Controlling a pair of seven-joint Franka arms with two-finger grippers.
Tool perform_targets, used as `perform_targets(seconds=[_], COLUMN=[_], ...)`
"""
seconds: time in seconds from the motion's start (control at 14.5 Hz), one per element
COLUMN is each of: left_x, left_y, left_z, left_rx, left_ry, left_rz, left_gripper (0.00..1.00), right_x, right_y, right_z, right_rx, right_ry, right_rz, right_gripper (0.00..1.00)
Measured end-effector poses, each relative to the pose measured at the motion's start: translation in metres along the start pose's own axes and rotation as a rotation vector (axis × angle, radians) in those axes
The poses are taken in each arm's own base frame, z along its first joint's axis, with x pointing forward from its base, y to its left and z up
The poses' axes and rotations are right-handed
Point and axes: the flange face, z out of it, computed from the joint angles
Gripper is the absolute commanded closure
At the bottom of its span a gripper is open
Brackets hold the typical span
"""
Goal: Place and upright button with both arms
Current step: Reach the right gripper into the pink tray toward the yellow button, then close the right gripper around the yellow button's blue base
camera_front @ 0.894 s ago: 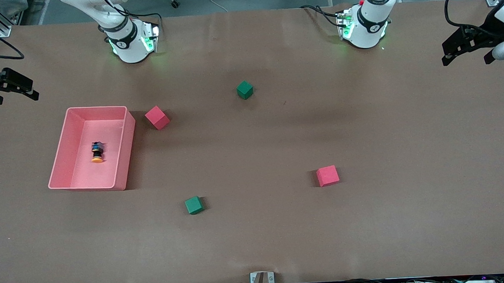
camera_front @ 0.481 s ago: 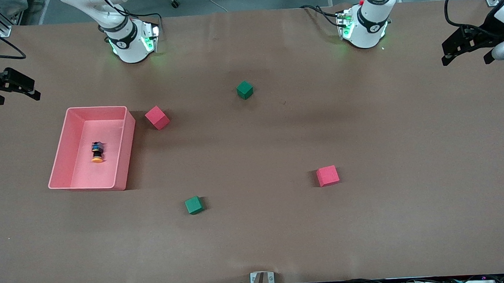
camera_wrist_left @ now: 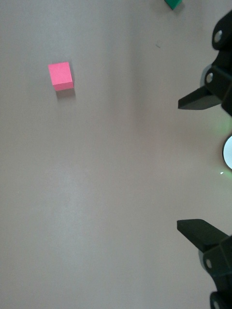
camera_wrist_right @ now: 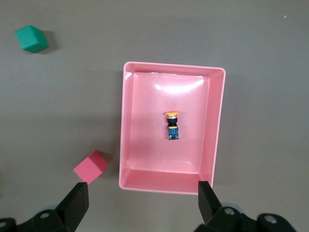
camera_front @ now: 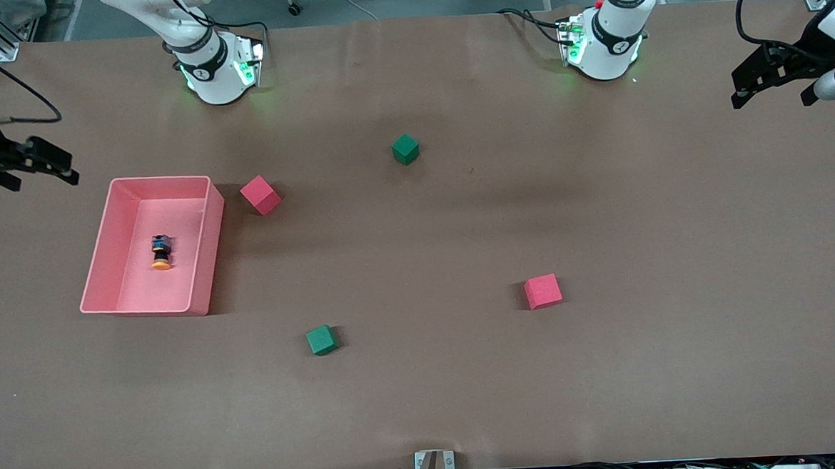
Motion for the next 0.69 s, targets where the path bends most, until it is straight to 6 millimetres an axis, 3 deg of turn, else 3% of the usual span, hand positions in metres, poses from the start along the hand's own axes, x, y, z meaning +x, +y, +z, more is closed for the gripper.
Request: perform_targets(seconds=[0.21, 0.48, 0.69], left_x=[-0.001, -0.001, -0.001], left_y=[0.001, 0.005, 0.005], left_z=[0.001, 0.002, 0.002], left_rx=[-0.006, -0.032, -0.032], left_ry=[-0.010, -0.014, -0.015], left_rz=[0.001, 0.002, 0.001], left_gripper=[0.00, 0.00, 0.00], right_x=[0.007, 0.019, 0.014], right_y=[0.015, 0.054, 0.073], right_z=[0.073, 0.168, 0.234], right_rx=[0.000, 0.001, 0.000], right_ry=[-0.013, -0.037, -0.042], right_rz=[-0.003, -0.050, -0.070], right_gripper=[0.00, 0.00, 0.00])
